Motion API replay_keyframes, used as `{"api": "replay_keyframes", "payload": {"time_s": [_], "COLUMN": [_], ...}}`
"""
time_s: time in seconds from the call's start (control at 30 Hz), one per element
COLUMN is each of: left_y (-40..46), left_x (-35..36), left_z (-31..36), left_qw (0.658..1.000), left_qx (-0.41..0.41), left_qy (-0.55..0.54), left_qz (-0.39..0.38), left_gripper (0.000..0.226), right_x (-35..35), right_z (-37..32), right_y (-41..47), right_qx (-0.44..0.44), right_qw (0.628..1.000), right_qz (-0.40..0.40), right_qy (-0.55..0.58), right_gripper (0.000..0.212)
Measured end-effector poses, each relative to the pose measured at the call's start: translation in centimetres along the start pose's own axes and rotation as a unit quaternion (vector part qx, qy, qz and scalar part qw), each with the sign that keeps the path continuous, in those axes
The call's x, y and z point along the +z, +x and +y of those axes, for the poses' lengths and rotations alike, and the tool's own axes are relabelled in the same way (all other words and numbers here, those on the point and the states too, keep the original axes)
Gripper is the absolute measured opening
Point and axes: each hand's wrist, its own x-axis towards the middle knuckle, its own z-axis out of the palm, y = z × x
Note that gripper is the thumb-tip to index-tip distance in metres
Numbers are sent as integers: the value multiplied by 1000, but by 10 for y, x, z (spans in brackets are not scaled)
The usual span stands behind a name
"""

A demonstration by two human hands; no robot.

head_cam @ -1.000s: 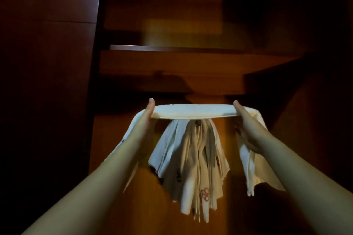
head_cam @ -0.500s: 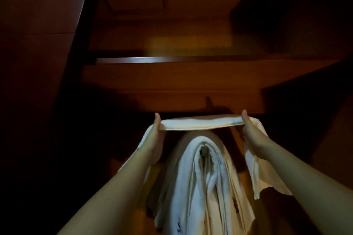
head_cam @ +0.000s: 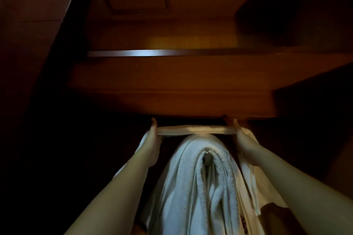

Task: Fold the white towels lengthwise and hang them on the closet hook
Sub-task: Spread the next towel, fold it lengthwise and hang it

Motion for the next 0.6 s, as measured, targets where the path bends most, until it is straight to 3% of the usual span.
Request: {"api": "replay_keyframes", "payload": {"time_s": [0.1,0.23,0.37,0.47,0.53,0.6], "left_y": [4,9,9,2,-4,-12], "left_x": [-3,11,24,21,17,14], "left_z": [-6,-15,-31,-39,-45,-52], "left_qw": [1000,999,999,999,997,994], "left_qx": [-21,-25,-21,-40,-74,-93], "left_qy": [11,31,17,-3,-27,-54], "left_qz": [5,17,41,37,2,14], "left_gripper": [93,105,84,86,90,80], "right_x": [6,-6,-24,-23,-21,-19], "right_z": [2,2,18,27,32,40], "right_y": [4,7,5,2,-2,-7], "right_qx": [46,33,19,34,51,53], "right_qw": [999,999,1000,999,997,992], "right_qz": [6,-8,10,34,59,105], "right_qy": [0,17,-2,-18,17,39], "right_gripper": [140,91,88,86,77,62]}}
